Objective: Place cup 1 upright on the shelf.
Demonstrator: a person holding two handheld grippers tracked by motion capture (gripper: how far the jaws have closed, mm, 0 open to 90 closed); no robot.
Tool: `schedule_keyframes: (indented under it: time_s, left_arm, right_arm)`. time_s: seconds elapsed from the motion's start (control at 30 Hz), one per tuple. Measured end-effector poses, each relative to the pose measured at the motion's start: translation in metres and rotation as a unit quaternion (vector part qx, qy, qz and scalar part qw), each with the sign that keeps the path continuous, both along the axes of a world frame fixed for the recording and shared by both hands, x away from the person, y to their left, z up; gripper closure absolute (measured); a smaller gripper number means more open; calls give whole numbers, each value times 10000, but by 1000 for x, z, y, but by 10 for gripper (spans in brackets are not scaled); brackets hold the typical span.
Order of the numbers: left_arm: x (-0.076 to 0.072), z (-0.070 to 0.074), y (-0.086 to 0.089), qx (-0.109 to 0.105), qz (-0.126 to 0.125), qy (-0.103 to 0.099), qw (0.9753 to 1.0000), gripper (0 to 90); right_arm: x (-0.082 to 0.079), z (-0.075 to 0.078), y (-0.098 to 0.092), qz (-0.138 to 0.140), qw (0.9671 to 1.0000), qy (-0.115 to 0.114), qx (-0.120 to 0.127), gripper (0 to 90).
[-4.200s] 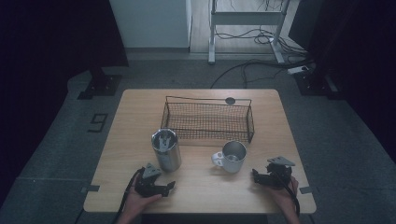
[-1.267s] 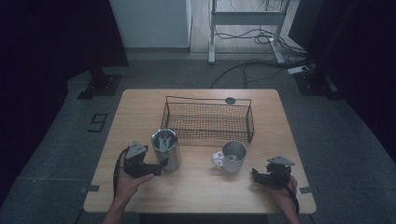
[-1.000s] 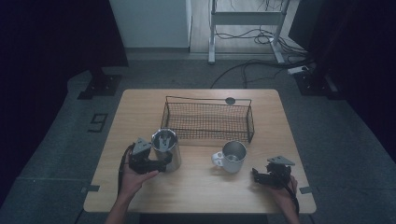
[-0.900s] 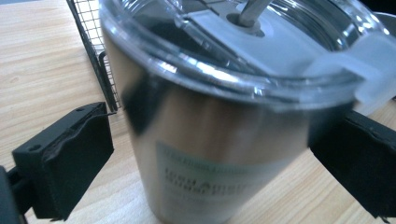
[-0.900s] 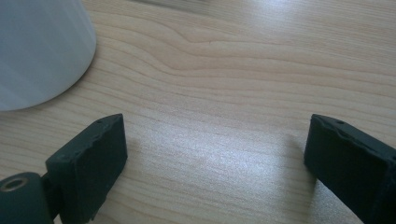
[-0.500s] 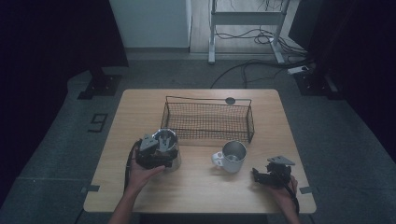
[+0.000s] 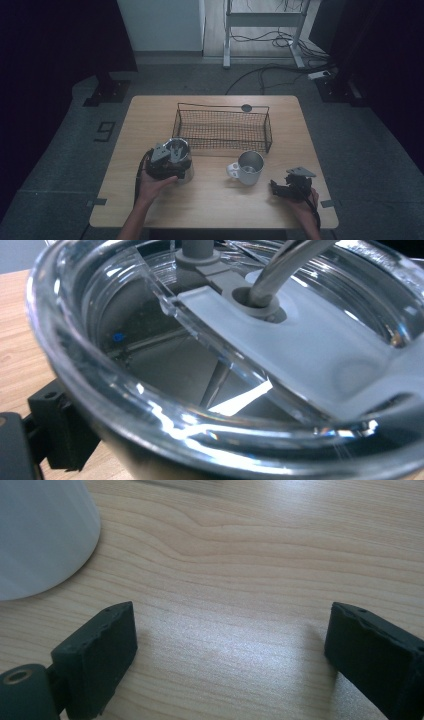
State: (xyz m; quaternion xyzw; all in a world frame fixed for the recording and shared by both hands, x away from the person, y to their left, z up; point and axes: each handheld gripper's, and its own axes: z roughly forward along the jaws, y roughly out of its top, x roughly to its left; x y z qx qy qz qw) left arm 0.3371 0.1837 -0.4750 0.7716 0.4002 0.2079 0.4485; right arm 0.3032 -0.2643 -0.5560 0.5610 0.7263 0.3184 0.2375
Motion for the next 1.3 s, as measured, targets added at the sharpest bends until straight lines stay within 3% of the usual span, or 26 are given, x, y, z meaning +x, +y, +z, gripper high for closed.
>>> schedule_keyframes:
  time_s: [0.4,0.87,1.3]
  left_arm:
    - [-7,17,1,-21,15,-128,9999,36]
    - [-15,40,7,-30,248,-189,9995,36]
    - [-13,53,10,-48,180,-237,9995,37]
  right_arm:
    - [1,0,0,-21,10000,8,9,63]
    - [1,0,-1,-5,10000,6,6,64]
    - [2,0,-1,-50,10000,-12,0,69]
